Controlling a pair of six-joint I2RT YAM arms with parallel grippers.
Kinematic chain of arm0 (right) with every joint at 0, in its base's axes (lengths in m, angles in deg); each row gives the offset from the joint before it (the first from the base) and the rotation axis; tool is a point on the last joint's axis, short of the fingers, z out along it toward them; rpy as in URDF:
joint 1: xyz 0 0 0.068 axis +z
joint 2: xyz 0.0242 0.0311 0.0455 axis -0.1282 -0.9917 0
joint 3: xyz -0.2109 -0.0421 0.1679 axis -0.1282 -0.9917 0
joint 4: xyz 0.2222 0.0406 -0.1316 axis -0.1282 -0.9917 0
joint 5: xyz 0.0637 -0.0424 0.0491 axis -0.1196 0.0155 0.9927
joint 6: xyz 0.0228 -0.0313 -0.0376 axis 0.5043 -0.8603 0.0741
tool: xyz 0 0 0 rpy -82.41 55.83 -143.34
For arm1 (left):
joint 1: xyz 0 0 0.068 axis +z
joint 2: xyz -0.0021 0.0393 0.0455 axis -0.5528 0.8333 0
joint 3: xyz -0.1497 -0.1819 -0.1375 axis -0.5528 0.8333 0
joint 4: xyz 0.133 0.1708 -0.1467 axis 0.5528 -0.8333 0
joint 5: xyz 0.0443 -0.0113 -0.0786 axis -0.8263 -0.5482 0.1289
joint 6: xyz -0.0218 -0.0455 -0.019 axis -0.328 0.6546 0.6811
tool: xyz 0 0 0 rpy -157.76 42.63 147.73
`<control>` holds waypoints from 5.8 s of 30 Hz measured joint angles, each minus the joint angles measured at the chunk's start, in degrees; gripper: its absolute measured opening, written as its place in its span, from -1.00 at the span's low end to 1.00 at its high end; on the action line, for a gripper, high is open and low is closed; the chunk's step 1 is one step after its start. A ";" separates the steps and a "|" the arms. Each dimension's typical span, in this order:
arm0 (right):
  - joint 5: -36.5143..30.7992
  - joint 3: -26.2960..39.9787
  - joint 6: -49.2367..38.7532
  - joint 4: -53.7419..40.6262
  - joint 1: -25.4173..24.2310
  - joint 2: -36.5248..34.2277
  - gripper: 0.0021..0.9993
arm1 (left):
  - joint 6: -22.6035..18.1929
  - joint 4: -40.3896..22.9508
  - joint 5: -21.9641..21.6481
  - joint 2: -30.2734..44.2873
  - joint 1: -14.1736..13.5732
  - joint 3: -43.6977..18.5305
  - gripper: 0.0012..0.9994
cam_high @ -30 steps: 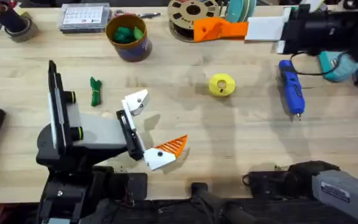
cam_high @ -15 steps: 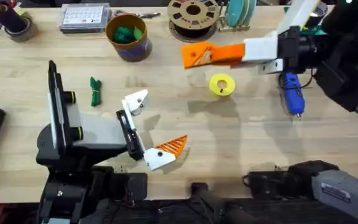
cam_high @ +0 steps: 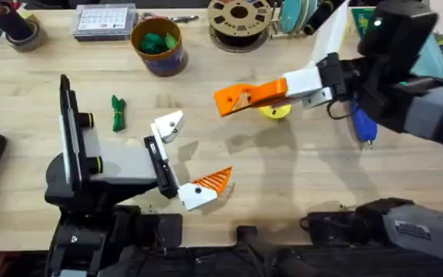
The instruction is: Pick up the gripper from the table and insert it into the empty holder that is missing its gripper. Then pick up a screw, insert it into the mounting hole, and use the screwdriver to tighten it. Finally, clean up the table by picking up the vegetable and placing it into the bucket.
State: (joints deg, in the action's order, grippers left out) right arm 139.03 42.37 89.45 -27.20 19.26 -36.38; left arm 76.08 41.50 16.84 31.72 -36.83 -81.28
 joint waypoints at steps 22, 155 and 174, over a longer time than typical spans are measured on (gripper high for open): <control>-0.49 -0.40 17.95 25.72 8.28 -15.35 -0.98 | -0.02 0.00 0.00 -0.01 0.00 0.00 0.97; -2.57 11.56 30.99 35.88 18.94 -33.30 -0.98 | 0.20 0.17 -1.77 0.00 0.59 -0.02 0.97; -3.00 14.45 30.99 35.88 18.91 -35.42 -0.99 | 0.22 0.35 -3.10 -0.02 0.63 -0.02 0.97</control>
State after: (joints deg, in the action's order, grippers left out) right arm 136.03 56.81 120.45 8.68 38.17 -71.80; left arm 76.30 41.85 13.74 31.70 -36.20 -81.30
